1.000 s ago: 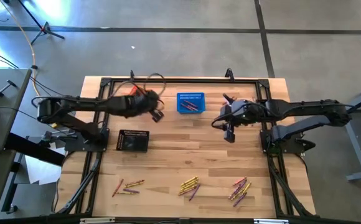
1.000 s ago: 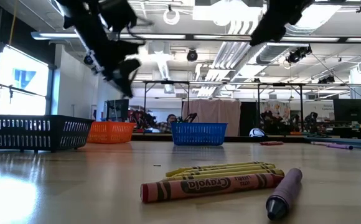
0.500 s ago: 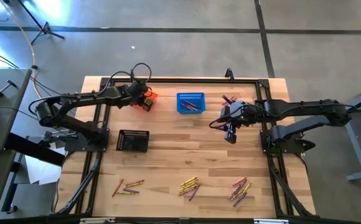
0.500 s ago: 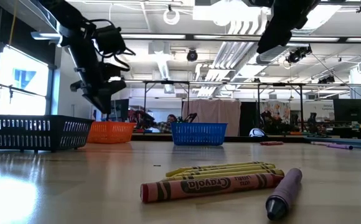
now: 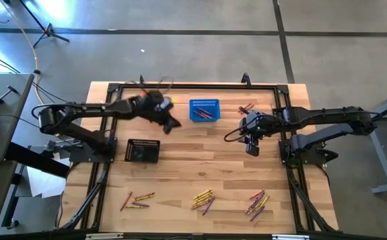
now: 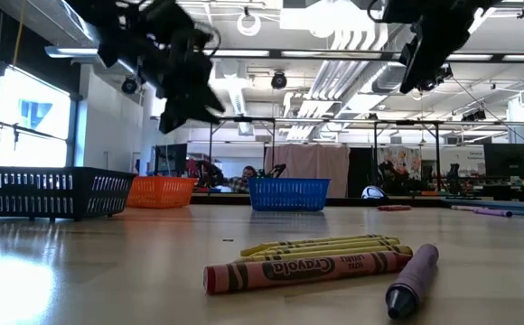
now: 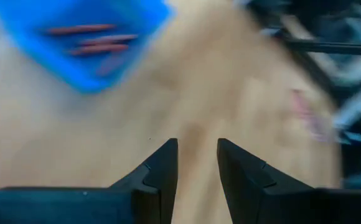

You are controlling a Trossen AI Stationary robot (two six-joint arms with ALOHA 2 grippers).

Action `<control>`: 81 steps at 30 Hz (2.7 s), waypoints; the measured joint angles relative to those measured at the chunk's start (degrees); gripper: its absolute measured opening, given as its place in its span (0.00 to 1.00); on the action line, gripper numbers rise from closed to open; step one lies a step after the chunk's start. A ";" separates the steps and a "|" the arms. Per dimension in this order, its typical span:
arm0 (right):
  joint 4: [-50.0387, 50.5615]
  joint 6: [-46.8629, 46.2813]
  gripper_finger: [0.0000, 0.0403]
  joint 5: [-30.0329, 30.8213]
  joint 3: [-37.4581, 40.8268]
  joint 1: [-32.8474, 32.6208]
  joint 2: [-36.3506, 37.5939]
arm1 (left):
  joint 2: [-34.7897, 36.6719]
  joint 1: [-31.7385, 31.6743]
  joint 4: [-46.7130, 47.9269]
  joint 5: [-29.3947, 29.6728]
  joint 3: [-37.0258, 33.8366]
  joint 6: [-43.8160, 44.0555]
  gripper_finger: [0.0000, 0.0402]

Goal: Sort crayons
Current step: Put the red crayon into the blue bin

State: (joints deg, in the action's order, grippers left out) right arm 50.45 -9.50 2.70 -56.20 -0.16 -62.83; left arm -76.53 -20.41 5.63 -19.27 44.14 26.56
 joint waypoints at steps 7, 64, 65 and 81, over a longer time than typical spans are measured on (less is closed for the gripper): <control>0.24 4.26 0.32 0.06 2.43 0.00 0.00 | -0.02 18.22 -1.85 -0.10 0.00 13.59 0.26; -12.73 -5.52 0.32 0.10 15.93 0.00 -0.11 | -13.11 77.51 27.40 14.71 -0.02 99.74 0.19; -12.81 -5.51 0.32 0.09 15.93 0.00 -0.11 | -13.11 77.51 27.45 14.71 -0.02 99.74 0.19; -13.50 -5.51 0.32 0.09 15.91 0.00 -0.11 | -16.15 76.96 28.81 14.67 -0.02 100.81 0.05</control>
State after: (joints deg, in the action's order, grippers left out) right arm 36.95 -15.00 2.79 -40.29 -0.16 -62.94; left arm -92.68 56.54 34.44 -4.60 44.12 127.37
